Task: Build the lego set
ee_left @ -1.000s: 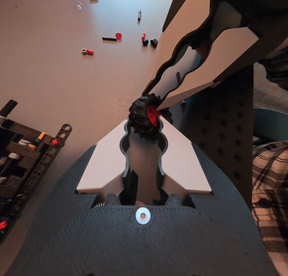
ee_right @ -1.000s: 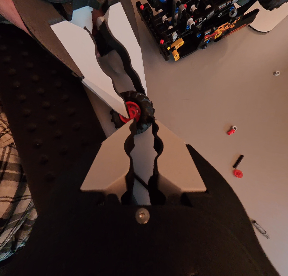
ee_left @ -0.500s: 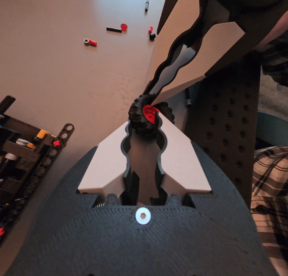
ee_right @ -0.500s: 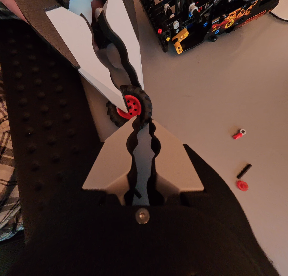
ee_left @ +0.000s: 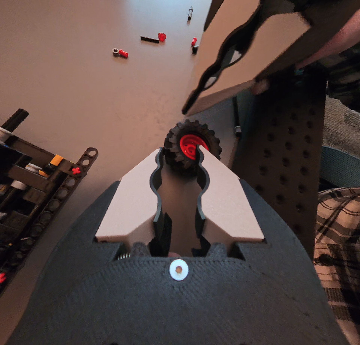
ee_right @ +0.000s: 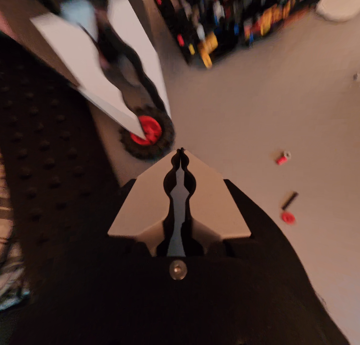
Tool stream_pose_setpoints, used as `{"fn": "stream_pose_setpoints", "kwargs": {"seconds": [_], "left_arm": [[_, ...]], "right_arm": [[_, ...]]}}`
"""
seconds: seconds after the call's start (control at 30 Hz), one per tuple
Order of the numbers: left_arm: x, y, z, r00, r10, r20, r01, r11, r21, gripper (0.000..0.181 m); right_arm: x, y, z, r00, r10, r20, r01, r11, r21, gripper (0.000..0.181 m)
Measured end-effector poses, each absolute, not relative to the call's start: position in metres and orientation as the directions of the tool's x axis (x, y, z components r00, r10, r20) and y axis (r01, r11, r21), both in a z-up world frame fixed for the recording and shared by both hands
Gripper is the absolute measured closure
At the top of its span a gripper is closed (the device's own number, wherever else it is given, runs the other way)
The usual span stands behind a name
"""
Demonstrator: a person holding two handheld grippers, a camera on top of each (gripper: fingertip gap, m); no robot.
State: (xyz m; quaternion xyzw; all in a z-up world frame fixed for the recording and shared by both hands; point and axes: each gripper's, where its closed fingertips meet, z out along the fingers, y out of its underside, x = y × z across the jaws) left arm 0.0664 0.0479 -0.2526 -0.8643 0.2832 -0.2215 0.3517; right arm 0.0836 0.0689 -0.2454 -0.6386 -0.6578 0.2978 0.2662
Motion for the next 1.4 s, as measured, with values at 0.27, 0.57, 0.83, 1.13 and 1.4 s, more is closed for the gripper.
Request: {"fn": "stream_pose_setpoints", "kwargs": {"seconds": [0.27, 0.57, 0.83, 1.13, 1.4], "left_arm": [[0.067, 0.047, -0.252, 0.754, -0.641, 0.146, -0.353, -0.582, -0.732, 0.148], [0.069, 0.051, -0.252, 0.779, -0.624, 0.061, -0.395, -0.564, -0.725, 0.15], [0.068, 0.051, -0.253, 0.777, -0.63, 0.016, -0.427, -0.545, -0.722, 0.154], [0.067, 0.054, -0.254, 0.779, -0.623, -0.077, -0.475, -0.506, -0.72, 0.156], [0.065, 0.054, -0.249, 0.779, -0.623, -0.077, -0.464, -0.489, -0.739, 0.162]], "right_arm": [[0.084, 0.068, -0.227, -0.028, 0.999, -0.018, 0.675, 0.006, -0.738, 0.178], [0.08, 0.059, -0.24, 0.009, 1.0, -0.017, 0.723, -0.019, -0.691, 0.175], [0.078, 0.061, -0.244, 0.003, 0.999, 0.047, 0.767, 0.028, -0.641, 0.177], [0.075, 0.062, -0.248, -0.047, 0.985, 0.169, 0.809, 0.136, -0.572, 0.177], [0.079, 0.056, -0.24, -0.067, 0.983, 0.17, 0.696, 0.168, -0.698, 0.179]]}}
